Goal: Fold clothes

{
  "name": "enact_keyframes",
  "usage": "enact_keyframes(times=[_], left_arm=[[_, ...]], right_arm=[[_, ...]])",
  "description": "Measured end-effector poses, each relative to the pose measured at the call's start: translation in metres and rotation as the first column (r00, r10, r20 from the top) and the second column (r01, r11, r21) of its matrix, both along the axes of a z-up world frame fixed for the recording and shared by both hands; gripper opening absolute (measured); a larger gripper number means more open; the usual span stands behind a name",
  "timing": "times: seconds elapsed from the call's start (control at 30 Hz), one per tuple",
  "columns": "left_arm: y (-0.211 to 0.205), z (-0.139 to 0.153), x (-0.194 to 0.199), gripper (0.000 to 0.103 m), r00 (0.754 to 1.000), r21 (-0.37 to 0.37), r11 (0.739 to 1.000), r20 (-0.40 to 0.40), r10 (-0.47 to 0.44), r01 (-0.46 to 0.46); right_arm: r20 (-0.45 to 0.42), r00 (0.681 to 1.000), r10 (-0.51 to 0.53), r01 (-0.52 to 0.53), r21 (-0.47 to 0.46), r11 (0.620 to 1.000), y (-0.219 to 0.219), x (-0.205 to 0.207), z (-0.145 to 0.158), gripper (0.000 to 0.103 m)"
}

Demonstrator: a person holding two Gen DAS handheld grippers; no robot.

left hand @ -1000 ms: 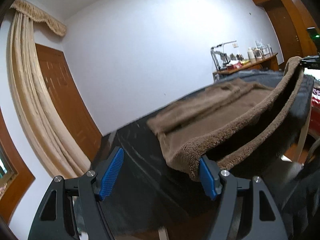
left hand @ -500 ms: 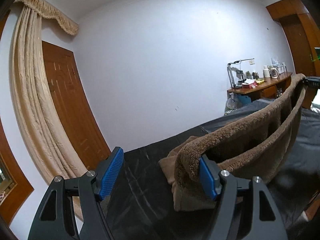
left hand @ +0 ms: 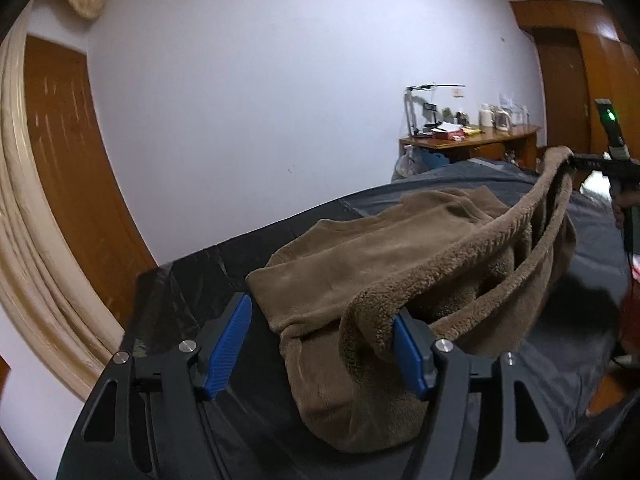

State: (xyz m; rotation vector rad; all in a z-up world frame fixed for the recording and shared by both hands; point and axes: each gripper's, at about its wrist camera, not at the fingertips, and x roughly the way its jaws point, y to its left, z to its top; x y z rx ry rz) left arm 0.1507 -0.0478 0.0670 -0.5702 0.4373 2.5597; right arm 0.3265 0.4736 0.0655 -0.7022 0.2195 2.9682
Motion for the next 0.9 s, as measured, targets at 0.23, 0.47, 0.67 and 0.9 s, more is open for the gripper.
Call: enact_keyframes(times=[0.23, 0.47, 0.67, 0.9], left_arm=[[0.014, 0.02, -0.081, 0.073, 0.99, 0.075, 0.987, 0.038, 0.136, -0.139], [0.044, 0.022, -0.179, 0.078, 0.966, 0.022, 0.966, 0.029, 0.258, -0.259], [0.08, -0.017, -0.249, 0.08, 0.952, -0.08, 0.958, 0.115, 0.282, -0.274], [0.104, -0.073, -0.299, 0.08, 0.918, -0.164, 0.947, 0.245, 0.312, -0.277]], right_arm=[[-0.003, 1.0, 0.004, -0.004, 0.01, 1.0, 0.009, -0.057, 0.006, 0.011], [-0.004, 1.0, -0.01, 0.01, -0.009, 1.0, 0.02, -0.132, 0.008, 0.011], [0.091, 0.994, -0.056, 0.062, -0.067, 0.996, 0.036, -0.201, -0.021, 0.011], [0.205, 0.976, -0.073, 0.09, -0.077, 0.993, 0.05, -0.245, -0.063, 0.011]])
